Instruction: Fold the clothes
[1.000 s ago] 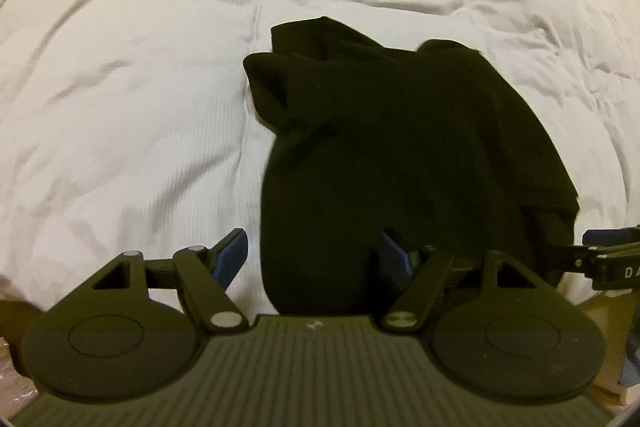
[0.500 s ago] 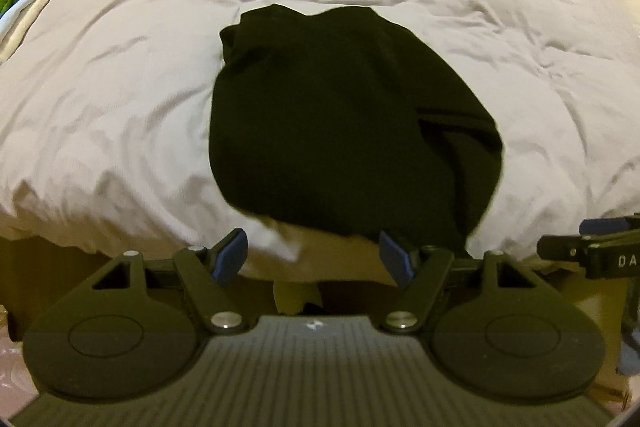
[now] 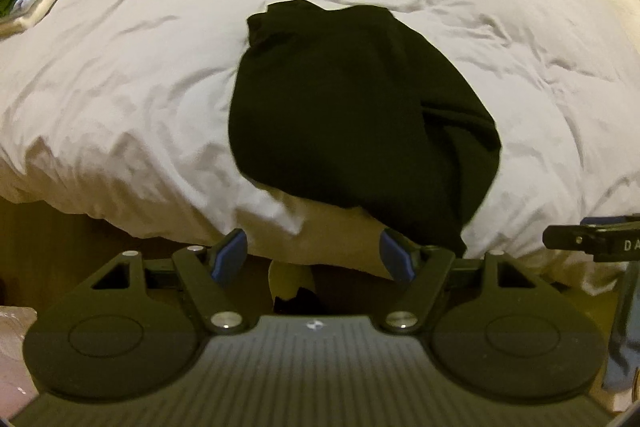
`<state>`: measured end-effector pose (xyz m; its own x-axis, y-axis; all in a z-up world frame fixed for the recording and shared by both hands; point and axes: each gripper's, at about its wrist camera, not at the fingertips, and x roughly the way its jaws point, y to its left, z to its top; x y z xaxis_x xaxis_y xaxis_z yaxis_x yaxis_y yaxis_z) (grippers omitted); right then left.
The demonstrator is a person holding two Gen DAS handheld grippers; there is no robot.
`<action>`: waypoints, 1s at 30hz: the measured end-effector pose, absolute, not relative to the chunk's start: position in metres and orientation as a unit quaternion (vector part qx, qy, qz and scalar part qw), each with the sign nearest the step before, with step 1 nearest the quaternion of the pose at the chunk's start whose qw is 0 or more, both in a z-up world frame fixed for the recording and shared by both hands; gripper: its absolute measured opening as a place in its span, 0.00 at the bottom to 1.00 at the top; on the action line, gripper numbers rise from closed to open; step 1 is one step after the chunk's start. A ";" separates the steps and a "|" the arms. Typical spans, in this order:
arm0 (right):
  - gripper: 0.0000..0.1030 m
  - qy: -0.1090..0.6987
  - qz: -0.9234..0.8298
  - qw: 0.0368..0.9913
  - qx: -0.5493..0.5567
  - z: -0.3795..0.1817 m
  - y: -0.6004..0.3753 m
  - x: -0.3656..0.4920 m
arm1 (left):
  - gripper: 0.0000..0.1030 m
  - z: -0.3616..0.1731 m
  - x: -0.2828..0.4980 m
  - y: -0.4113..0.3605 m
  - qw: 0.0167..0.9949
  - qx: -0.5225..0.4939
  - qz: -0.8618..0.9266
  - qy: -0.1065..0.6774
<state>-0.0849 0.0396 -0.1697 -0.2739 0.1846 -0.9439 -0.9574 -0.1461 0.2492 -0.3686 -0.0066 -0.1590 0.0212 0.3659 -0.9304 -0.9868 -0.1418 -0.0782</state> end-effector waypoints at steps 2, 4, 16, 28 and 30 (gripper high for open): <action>0.86 0.483 0.637 0.444 -0.405 -0.174 0.050 -0.090 | 0.69 -0.165 -0.378 0.005 0.556 -0.455 0.607 0.340; 0.86 0.487 0.633 0.442 -0.408 -0.179 0.065 -0.098 | 0.70 -0.173 -0.390 0.022 0.556 -0.464 0.603 0.334; 0.86 0.514 0.597 0.452 -0.418 -0.211 0.175 -0.159 | 0.70 -0.237 -0.452 0.154 0.572 -0.485 0.563 0.346; 0.83 0.558 0.597 0.446 -0.364 -0.269 0.222 -0.189 | 0.20 -0.280 -0.468 0.176 0.612 -0.503 0.516 0.326; 0.40 0.561 0.610 0.435 -0.352 -0.279 0.223 -0.192 | 0.05 -0.270 -0.459 0.170 0.628 -0.476 0.516 0.336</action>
<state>-0.1923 0.2227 -0.2795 -0.3735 0.1361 -0.9176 -0.9258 0.0072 0.3779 -0.4586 0.1703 -0.2702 0.2419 0.3269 -0.9136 -0.9678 0.0145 -0.2511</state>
